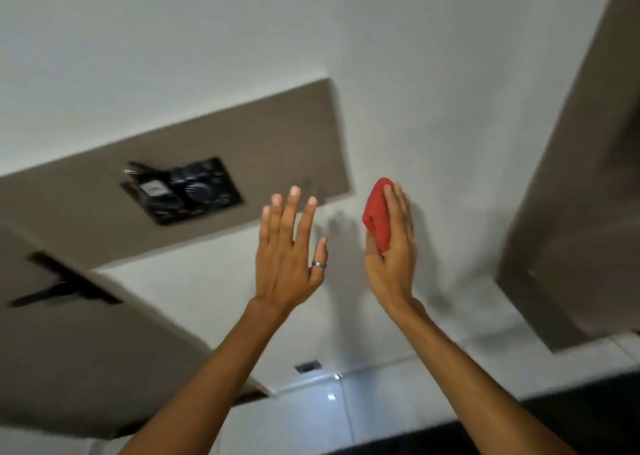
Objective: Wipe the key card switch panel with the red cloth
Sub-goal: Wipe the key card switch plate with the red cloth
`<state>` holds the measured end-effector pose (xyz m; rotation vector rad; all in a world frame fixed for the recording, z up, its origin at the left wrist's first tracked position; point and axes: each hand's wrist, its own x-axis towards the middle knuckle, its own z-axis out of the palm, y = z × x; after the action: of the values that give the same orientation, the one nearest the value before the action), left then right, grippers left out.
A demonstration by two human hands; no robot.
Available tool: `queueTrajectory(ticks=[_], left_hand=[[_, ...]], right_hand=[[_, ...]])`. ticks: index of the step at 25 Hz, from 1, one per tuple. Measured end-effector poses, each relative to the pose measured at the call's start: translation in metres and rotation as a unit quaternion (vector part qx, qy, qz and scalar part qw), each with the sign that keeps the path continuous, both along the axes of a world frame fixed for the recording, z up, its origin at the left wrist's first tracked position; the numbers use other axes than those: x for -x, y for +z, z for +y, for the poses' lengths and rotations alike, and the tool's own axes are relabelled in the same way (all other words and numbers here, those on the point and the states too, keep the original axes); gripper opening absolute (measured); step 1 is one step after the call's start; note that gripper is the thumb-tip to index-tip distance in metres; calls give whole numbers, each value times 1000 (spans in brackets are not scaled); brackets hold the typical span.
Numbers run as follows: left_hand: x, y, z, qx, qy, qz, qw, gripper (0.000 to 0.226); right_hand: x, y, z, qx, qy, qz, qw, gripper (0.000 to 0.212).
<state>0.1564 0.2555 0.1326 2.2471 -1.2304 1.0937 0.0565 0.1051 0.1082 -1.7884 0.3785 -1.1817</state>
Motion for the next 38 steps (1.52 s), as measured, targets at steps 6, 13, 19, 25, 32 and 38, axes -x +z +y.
queueTrajectory(ticks=[6,13,19,25,32,38], left_hand=[[-80,59,129,109,63,-61,990,72],[-143,75,189,148,76,-54,985,65],[-177,79,197,120,89,-111,983,59],[-191,69,193,112,112,-163,974,62],[-199,67,190,132,125,-200,963,65],[-206,60,193,143,113,-200,963,64]], right_hand=[[-95,79,113,179,-52,-128,974,61],[-164,89,160,358,-54,8,932,72],[-168,91,137,460,-136,-5,878,56],[-186,57,155,382,-177,-44,906,55],[-190,61,124,464,-170,-85,865,55],[-203,59,135,433,-194,-177,862,51]])
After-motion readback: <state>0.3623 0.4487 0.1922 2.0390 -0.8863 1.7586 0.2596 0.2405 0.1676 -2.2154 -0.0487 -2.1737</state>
